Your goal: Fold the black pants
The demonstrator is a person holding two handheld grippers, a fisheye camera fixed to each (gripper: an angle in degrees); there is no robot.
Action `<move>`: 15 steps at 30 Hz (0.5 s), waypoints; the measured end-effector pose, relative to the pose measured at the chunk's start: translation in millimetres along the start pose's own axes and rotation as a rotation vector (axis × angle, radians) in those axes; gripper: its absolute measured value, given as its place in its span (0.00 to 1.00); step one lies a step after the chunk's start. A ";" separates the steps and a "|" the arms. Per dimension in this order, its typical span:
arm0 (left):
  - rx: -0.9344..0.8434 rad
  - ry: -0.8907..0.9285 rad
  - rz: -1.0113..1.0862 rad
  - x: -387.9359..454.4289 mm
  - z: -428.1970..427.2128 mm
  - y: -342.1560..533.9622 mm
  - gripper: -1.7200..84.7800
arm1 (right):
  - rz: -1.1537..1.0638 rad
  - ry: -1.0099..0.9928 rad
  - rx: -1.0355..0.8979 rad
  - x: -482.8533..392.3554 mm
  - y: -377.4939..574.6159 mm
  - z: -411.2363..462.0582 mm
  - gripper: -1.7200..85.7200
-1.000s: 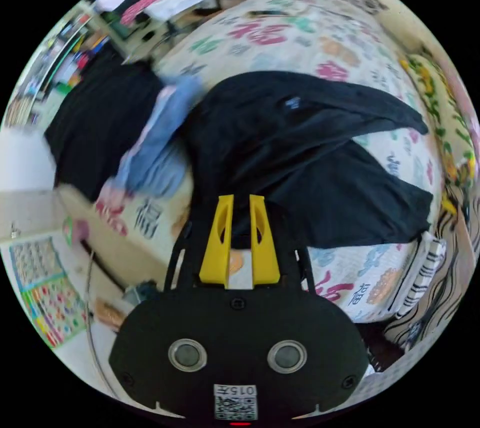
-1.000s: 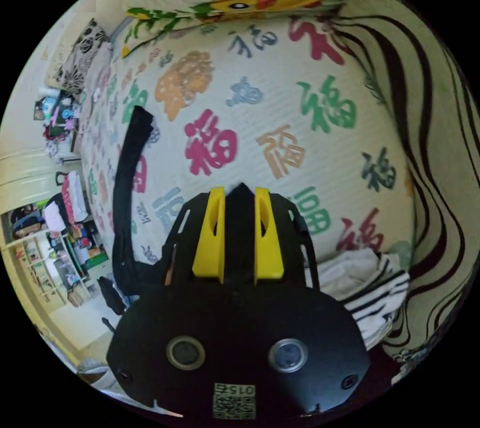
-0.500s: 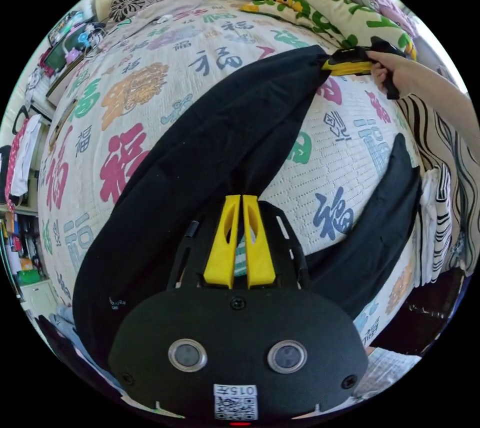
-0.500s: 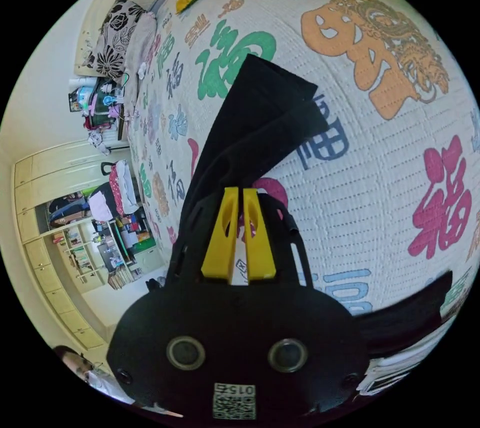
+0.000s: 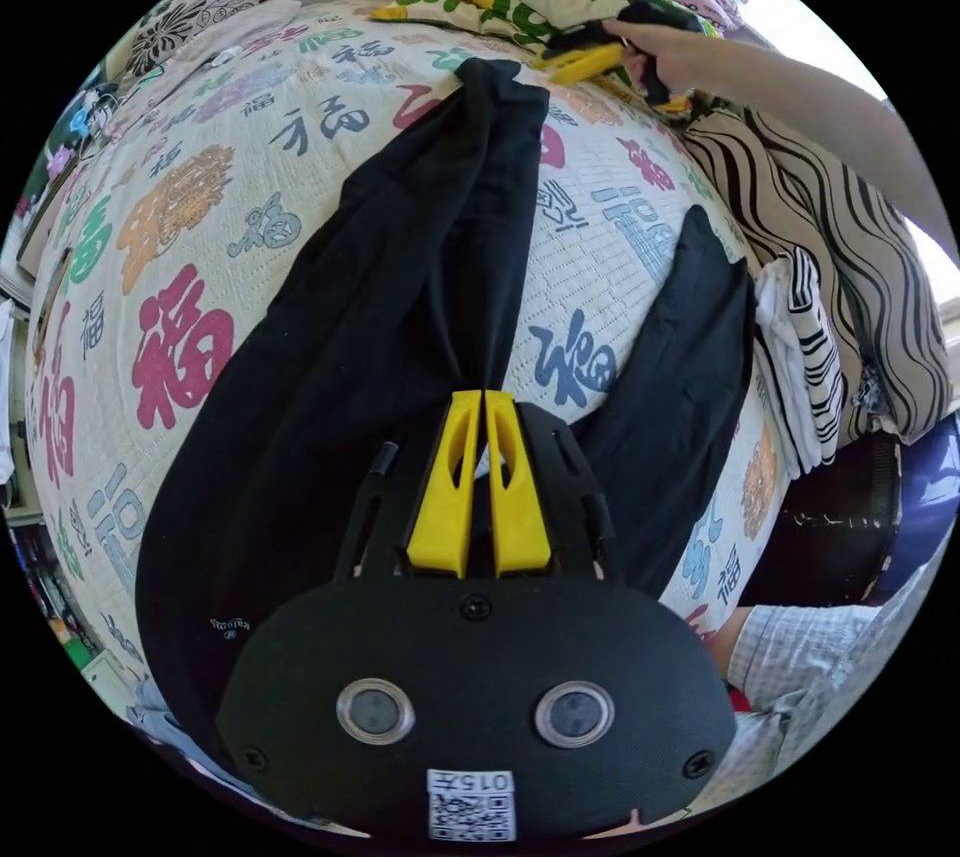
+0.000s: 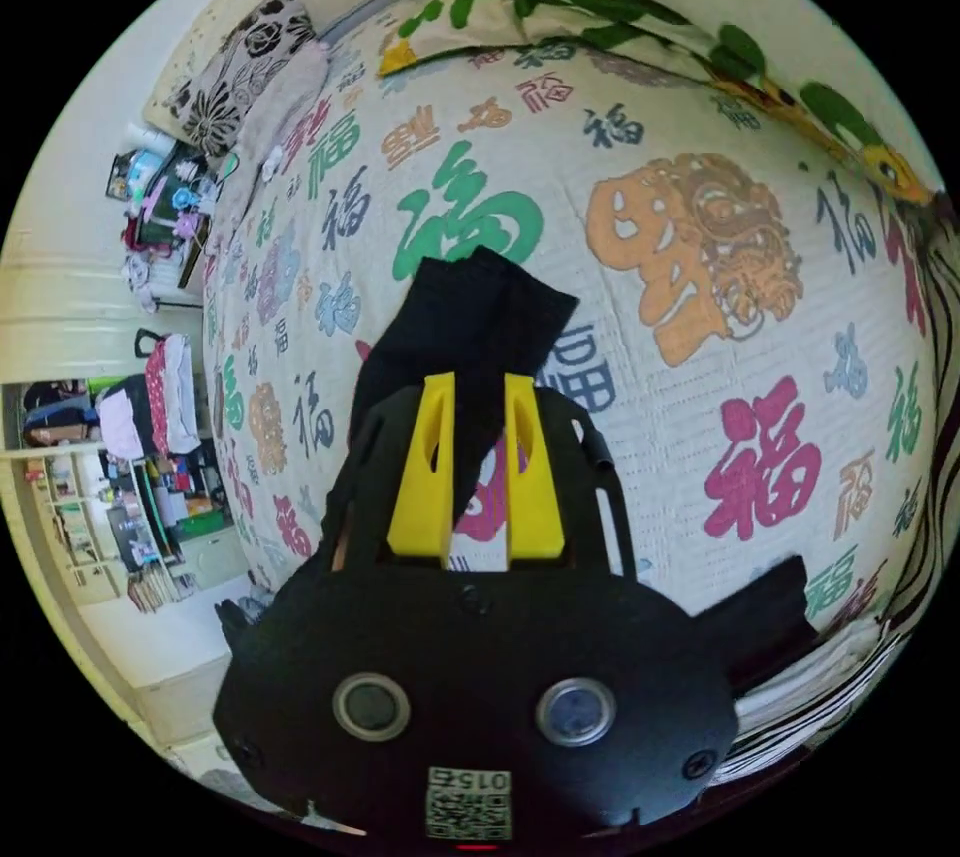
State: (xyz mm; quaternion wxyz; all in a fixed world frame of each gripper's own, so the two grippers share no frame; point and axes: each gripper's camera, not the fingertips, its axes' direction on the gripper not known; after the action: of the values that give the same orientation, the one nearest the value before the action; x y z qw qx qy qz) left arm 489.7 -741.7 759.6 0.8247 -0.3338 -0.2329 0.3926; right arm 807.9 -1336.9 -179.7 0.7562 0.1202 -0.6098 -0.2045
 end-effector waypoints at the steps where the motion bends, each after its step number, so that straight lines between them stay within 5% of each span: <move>1: 0.003 0.014 -0.003 -1.5 0.7 -6.0 0.01 | 0.057 -0.025 -0.013 14.3 0.5 0.3 0.12; 5: 0.021 0.040 -0.008 -3.6 2.4 -23.9 0.01 | 0.134 -0.259 -0.111 30.1 -5.2 17.7 0.12; 10: 0.014 0.023 -0.017 -1.5 7.6 -44.7 0.01 | 0.001 0.074 -0.165 -15.6 -18.4 34.8 0.04; 15: 0.009 -0.005 -0.013 0.6 11.6 -62.9 0.01 | 0.029 -0.040 -0.089 -4.8 -16.4 12.4 0.02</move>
State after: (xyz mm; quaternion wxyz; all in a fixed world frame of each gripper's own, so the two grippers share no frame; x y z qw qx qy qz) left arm 513.6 -766.5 813.6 0.8281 -0.3277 -0.2354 0.3891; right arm 792.3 -1348.5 -188.1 0.7513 0.0733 -0.6169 -0.2228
